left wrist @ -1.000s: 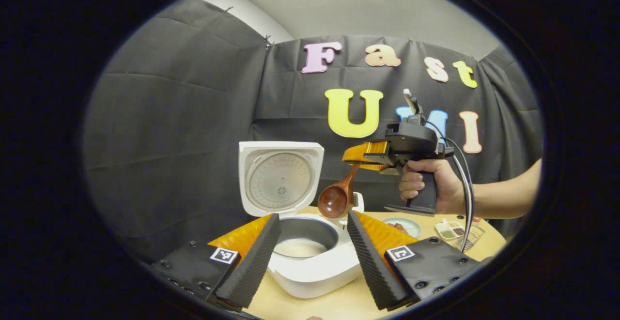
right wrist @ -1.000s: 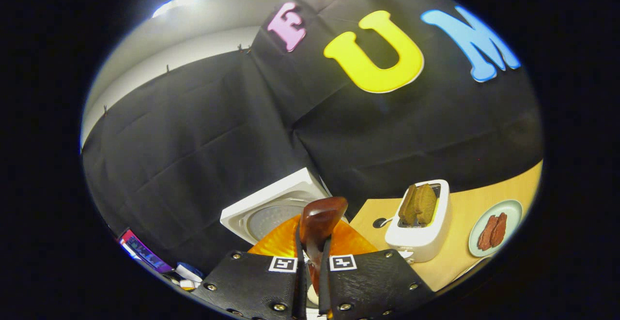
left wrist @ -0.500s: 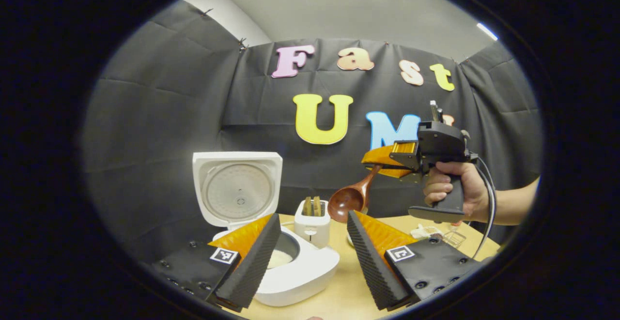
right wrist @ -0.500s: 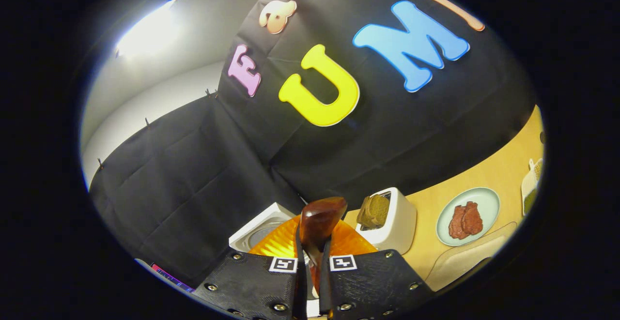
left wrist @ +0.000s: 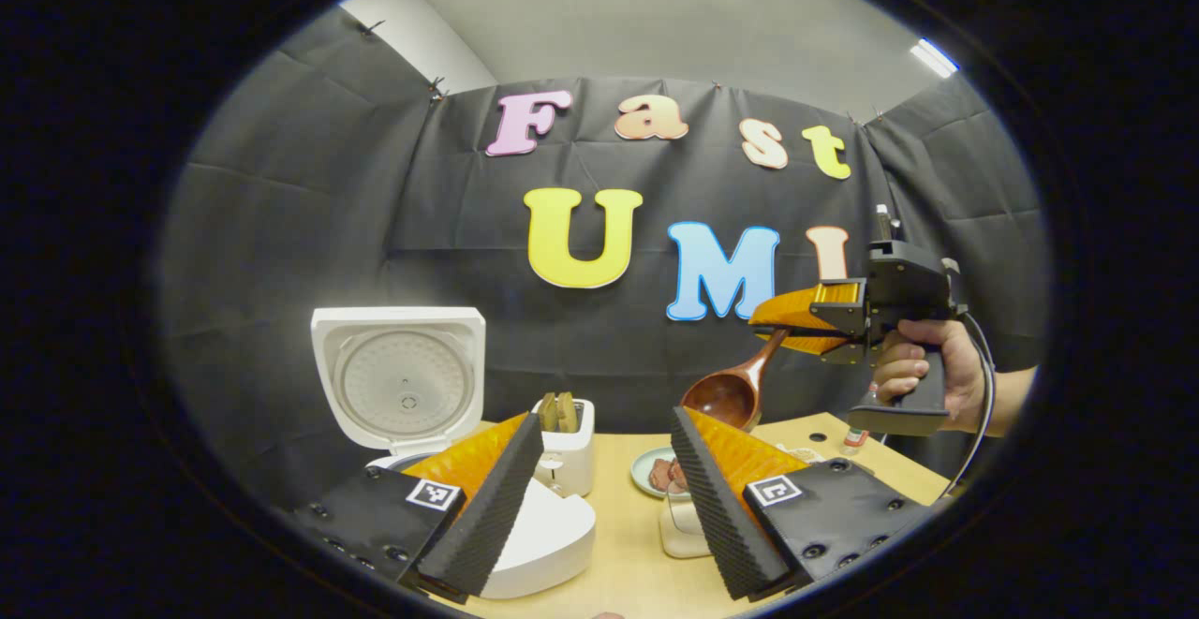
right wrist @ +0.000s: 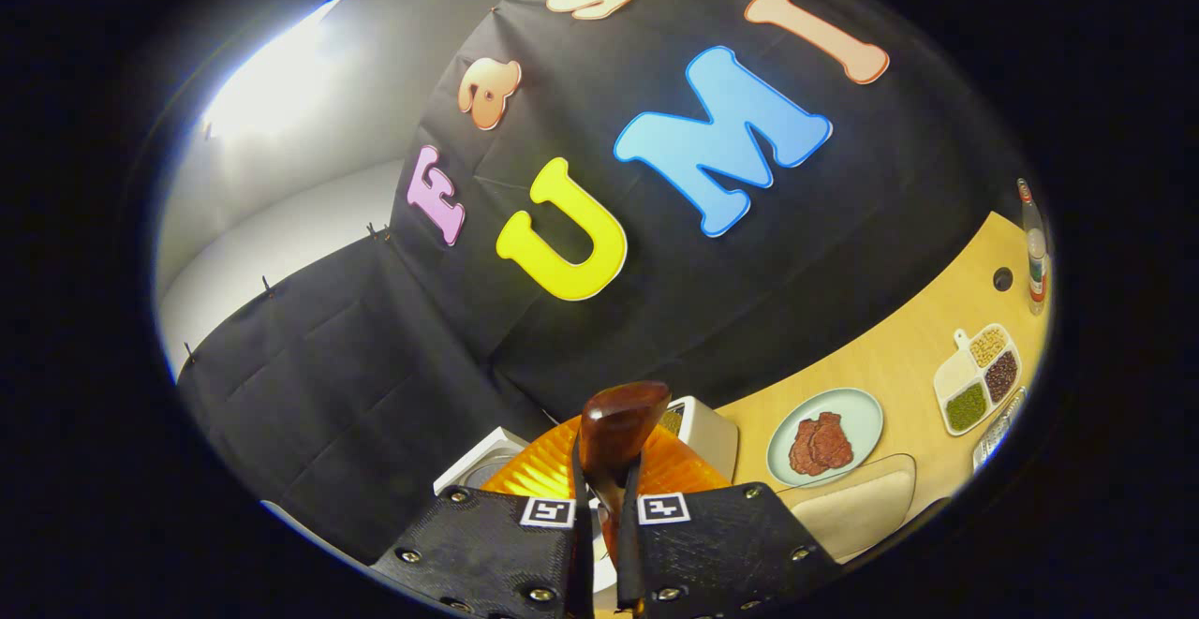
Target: Close the left gripper, press the button to open the rice cooker; take a wooden spoon from the chopstick holder with the right hand, scoop a spoonful of rice and pour it into the rice cooker, then put the wooden spoon back into the chopstick holder.
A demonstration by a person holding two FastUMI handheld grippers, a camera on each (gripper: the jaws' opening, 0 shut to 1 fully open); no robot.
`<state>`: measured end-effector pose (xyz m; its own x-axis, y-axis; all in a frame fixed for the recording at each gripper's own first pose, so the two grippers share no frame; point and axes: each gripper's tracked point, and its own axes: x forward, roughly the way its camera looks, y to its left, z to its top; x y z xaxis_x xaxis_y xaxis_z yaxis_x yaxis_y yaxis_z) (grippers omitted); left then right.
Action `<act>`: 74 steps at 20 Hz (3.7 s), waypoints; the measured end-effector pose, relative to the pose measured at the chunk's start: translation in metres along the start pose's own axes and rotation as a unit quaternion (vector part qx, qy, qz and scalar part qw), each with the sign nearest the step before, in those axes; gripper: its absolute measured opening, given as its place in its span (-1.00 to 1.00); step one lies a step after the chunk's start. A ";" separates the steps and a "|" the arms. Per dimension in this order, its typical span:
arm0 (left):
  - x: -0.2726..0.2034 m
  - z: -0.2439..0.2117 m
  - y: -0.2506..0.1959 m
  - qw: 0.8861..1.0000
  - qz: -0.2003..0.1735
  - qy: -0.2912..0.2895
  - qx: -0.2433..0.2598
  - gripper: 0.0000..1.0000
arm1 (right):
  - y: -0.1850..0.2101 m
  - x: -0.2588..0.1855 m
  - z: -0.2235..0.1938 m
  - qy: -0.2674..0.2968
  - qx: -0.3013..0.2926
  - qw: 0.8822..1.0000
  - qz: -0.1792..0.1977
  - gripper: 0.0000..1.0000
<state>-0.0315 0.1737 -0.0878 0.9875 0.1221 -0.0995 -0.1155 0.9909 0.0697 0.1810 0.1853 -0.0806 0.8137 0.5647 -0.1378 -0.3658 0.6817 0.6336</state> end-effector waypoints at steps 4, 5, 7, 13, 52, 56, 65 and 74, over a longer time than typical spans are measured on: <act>0.007 0.002 -0.028 1.000 -0.016 0.002 0.001 0.86 | -0.030 -0.029 0.025 -0.020 0.002 1.000 -0.024 -0.81; 0.008 0.002 -0.035 1.000 -0.020 0.003 0.002 0.92 | -0.035 -0.036 0.030 -0.026 0.002 0.999 -0.030 -0.81; 0.012 0.004 -0.048 1.000 -0.029 0.004 0.006 0.97 | -0.050 -0.050 0.040 -0.036 -0.002 0.998 -0.043 -0.81; 0.020 0.003 -0.082 0.999 -0.047 0.012 0.010 0.92 | -0.093 -0.086 0.067 -0.062 0.002 0.995 -0.081 -0.81; 0.038 -0.004 -0.103 0.998 0.006 0.069 0.010 0.89 | -0.351 -0.127 -0.008 0.029 -0.139 0.935 -0.325 -0.16; 0.039 -0.002 -0.102 0.998 0.001 0.065 0.008 0.97 | -0.346 -0.159 0.028 -0.011 -0.193 0.906 -0.376 0.95; 0.054 0.045 -0.073 0.999 0.018 0.026 0.012 0.97 | -0.208 -0.175 0.071 -0.064 -0.282 0.913 -0.288 0.95; 0.082 0.121 0.040 0.996 0.088 -0.016 -0.013 0.91 | -0.096 -0.141 0.059 -0.075 -0.287 0.935 -0.195 0.95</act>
<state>0.0575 0.2162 0.0272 0.9546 0.2926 -0.0557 -0.2896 0.9555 0.0566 0.1279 0.0122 -0.0771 0.9742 0.1788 -0.1374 -0.1751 0.9838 0.0387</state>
